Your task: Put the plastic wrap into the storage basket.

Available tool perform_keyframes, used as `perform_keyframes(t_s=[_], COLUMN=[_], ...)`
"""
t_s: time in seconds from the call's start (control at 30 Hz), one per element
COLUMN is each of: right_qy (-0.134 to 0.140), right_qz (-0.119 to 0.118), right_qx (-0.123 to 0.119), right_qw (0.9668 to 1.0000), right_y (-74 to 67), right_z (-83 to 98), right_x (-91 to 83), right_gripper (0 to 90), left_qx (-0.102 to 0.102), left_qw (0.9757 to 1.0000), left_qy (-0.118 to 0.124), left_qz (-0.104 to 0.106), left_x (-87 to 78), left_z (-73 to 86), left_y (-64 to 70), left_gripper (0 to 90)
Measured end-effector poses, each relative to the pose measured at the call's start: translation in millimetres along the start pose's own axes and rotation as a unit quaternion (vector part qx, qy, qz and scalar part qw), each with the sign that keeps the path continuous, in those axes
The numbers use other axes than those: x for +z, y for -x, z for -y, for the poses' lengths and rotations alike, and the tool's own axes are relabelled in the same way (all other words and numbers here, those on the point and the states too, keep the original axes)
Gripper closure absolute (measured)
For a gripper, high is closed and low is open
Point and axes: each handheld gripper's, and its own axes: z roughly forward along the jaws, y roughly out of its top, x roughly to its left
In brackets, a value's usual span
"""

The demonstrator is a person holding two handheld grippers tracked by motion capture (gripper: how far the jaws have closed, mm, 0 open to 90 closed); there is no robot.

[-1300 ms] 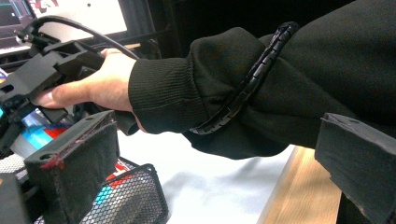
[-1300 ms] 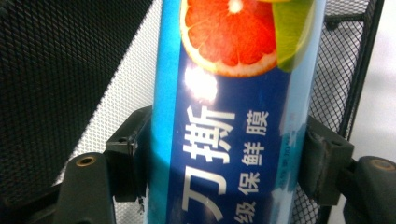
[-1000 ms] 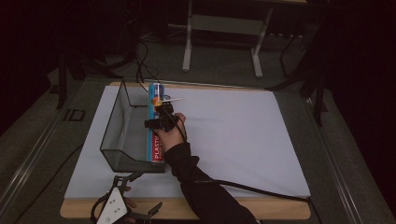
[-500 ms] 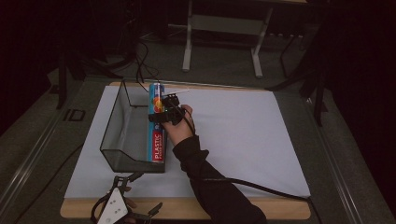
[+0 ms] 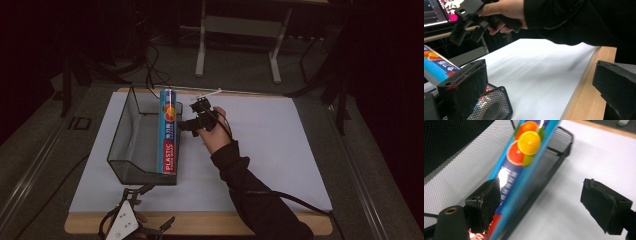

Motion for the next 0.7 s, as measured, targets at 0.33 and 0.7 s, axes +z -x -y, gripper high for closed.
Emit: perform_keyframes(t_s=[0.33, 0.7], right_qy=[0.02, 0.039], right_qz=[0.0, 0.009], right_qx=[-0.011, -0.024], right_qw=[0.9997, 0.9989], right_y=[25.0, 44.7], right_z=[15.0, 36.6], right_x=[-39.3, -72.8], right_gripper=[16.1, 16.2], left_qx=[0.0, -0.002], left_qw=[1.0, 1.0], left_qy=[-0.001, -0.001], left_qz=[0.001, 0.003], left_x=[0.7, 2.5], left_z=[0.1, 0.1], left_y=[0.2, 1.1], left_gripper=[0.5, 0.5])
